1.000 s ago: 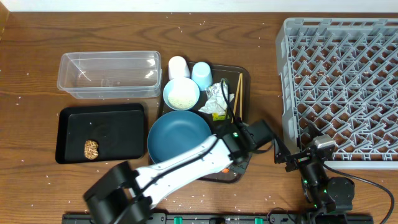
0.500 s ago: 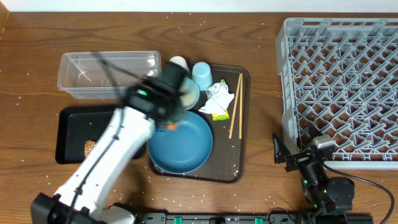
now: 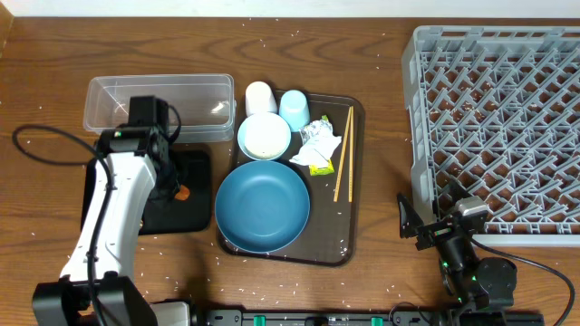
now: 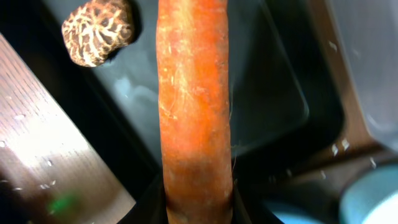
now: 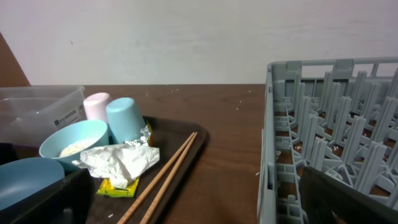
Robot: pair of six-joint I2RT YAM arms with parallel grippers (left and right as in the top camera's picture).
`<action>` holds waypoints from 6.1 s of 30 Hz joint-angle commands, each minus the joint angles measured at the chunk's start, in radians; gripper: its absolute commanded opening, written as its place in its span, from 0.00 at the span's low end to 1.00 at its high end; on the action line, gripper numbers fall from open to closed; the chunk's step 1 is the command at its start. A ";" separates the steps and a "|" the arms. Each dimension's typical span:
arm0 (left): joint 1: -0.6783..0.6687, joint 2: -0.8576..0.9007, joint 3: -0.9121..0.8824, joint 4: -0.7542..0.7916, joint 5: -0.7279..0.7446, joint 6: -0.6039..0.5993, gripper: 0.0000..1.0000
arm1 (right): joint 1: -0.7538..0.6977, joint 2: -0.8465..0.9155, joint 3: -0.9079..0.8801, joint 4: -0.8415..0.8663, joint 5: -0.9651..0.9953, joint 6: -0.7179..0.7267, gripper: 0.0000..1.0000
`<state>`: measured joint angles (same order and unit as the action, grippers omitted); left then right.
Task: Sort waste into correct bins and load items into the dishwasher rack
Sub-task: 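Carry the carrot left and release it onto the black tray, then reach the left gripper to the light-blue rice bowl, then grip the rice bowl rim with the left gripper, then lift the rice bowl and carry it left over the black tray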
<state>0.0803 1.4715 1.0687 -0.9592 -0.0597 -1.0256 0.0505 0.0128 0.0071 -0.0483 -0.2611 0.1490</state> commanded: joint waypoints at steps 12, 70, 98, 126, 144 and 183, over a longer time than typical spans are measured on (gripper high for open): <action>0.061 -0.002 -0.161 0.168 -0.011 -0.055 0.54 | 0.009 -0.004 -0.002 -0.004 0.003 -0.008 0.99; -0.601 0.513 0.441 0.306 -0.020 0.795 0.54 | 0.009 -0.004 -0.002 -0.004 0.003 -0.008 0.99; -0.636 0.577 0.425 0.261 -0.158 0.731 0.38 | 0.009 -0.004 -0.002 -0.004 0.003 -0.008 0.99; -0.748 0.506 0.395 0.257 -0.159 0.709 0.06 | 0.009 -0.004 -0.002 -0.004 0.003 -0.008 0.99; -0.741 0.209 0.395 0.197 -0.163 0.625 0.06 | 0.009 -0.004 -0.002 -0.004 0.003 -0.008 0.99; 0.450 -0.007 -0.070 0.288 1.010 0.587 0.06 | 0.009 -0.004 -0.002 -0.004 0.003 -0.008 0.99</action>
<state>0.4675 1.4734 1.0142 -0.6758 0.7990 -0.4755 0.0505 0.0128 0.0071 -0.0483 -0.2611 0.1490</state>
